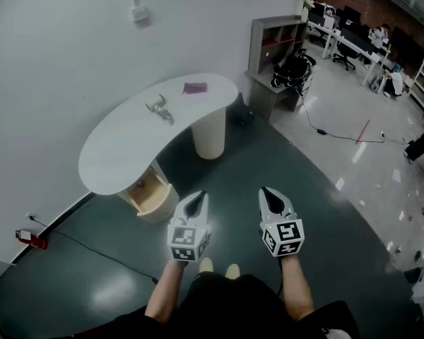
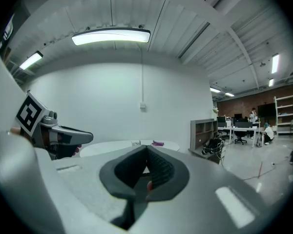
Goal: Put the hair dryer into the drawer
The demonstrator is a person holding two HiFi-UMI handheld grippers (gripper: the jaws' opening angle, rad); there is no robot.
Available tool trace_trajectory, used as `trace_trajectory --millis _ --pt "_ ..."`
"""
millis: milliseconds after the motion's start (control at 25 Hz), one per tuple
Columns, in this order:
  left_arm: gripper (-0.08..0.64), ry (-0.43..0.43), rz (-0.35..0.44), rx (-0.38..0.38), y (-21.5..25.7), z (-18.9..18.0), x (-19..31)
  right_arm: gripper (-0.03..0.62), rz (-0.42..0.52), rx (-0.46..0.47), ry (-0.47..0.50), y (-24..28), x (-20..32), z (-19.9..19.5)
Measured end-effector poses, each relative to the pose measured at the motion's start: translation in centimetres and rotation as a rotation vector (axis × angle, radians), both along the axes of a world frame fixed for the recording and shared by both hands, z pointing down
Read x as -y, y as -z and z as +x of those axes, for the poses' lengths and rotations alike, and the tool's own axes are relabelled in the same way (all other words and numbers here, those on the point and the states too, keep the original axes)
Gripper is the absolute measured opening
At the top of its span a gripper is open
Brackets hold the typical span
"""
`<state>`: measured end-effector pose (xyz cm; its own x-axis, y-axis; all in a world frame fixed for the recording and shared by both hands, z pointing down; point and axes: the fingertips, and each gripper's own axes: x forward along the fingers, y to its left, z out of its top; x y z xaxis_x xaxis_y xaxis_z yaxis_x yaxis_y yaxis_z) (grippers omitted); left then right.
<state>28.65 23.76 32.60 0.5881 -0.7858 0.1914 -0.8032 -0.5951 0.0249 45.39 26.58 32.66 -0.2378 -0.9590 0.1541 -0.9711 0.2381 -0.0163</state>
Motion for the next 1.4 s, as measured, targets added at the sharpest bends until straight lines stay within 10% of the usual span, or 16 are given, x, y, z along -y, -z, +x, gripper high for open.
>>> trace_trajectory --millis 880,1400 --pt "0.006 0.079 -0.021 0.012 -1.0 0.1 1.6 0.002 -0.041 0.038 0.089 -1.3 3.1 0.0" --pt "0.006 0.128 -0.044 0.016 -2.1 -3.8 15.4 0.002 -0.067 0.040 0.151 -2.3 17.2 -4.2"
